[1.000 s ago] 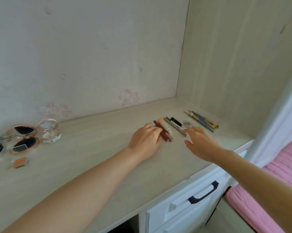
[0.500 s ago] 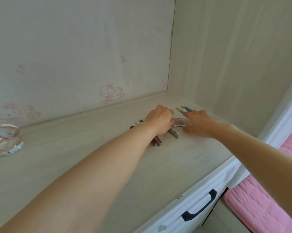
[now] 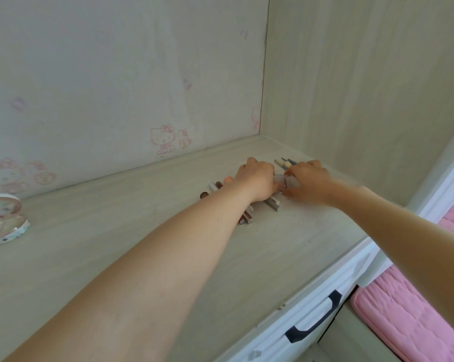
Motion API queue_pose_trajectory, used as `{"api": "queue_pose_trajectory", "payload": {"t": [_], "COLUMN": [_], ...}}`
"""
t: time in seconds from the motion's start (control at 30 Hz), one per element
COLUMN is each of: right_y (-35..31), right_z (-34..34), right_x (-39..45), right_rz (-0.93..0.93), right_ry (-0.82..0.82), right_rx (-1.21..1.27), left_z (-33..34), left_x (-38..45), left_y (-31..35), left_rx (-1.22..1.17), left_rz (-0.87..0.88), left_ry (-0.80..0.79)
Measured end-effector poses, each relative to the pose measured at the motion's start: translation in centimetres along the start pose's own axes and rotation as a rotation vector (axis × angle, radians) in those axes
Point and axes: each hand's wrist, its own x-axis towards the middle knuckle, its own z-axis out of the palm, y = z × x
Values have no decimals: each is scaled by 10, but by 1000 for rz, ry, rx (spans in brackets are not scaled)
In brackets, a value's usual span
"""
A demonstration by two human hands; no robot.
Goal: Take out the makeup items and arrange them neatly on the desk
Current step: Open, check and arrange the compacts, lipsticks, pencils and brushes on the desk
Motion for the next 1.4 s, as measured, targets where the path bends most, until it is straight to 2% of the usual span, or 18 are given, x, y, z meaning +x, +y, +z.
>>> {"api": "queue_pose_trajectory", "payload": {"t": [0.1, 0.2, 0.33, 0.53, 0.73, 1.13, 1.4], "right_y": [0, -6, -19, -61, -120, -252, -332], "right_z": [3, 12, 11, -2, -12, -11, 2], "right_x": [-20, -39, -53, -84, -122, -185, -207], "right_rz": [-104, -178, -203, -302, -434, -586, -666], "right_ry": [216, 418, 510, 599, 629, 554, 432], "right_rx": [63, 129, 157, 209, 370, 486, 539], "left_z": [2, -2, -18, -42, -67, -91, -96], "left_x": [-8, -21, -47, -108, -191, -330, -396], "left_y": [4, 5, 0, -28, -64, -146, -200], "left_rx": [-140, -417, -739, -1305, -1715, -1854, -1841], "left_rz": [-11, -38, -75, -147, -172, -203, -203], "left_ry": [170, 256, 274, 137, -55, 9, 165]}}
